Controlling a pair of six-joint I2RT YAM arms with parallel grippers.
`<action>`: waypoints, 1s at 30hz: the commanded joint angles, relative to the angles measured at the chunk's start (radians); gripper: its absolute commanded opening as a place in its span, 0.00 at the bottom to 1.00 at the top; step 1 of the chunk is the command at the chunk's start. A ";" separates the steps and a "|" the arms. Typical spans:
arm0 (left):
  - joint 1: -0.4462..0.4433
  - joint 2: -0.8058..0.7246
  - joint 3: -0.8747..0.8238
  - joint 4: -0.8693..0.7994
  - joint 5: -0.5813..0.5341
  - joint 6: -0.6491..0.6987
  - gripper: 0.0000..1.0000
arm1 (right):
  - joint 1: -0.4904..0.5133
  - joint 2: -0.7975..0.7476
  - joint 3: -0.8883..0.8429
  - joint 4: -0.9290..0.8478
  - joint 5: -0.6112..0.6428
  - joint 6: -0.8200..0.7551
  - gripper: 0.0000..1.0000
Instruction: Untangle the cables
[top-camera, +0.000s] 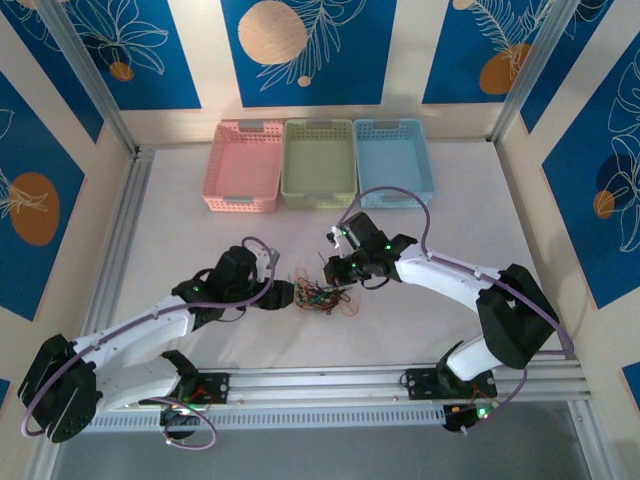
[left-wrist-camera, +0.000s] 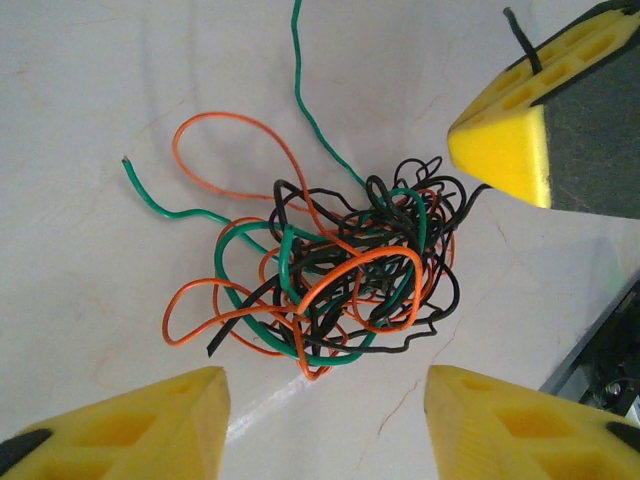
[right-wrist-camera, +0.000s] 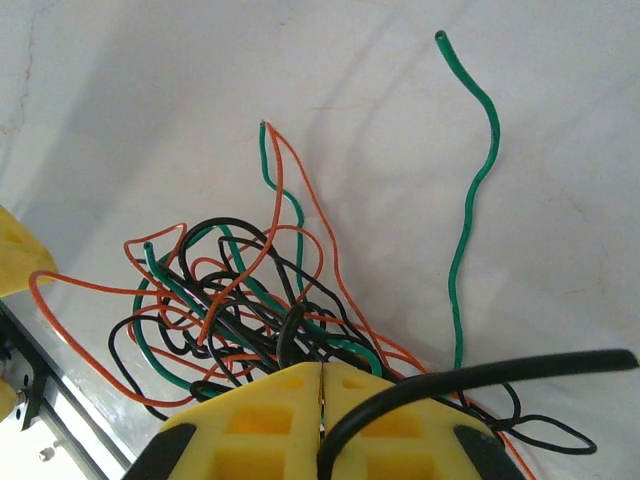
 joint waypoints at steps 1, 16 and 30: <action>-0.010 0.021 0.064 -0.009 0.034 0.049 0.59 | -0.005 -0.013 -0.010 0.003 -0.048 -0.007 0.00; -0.010 0.184 0.119 0.047 0.005 0.089 0.57 | -0.005 -0.010 0.005 -0.019 -0.069 -0.018 0.00; -0.005 0.116 0.124 -0.010 -0.132 0.092 0.00 | -0.030 -0.025 0.003 -0.041 -0.045 -0.049 0.00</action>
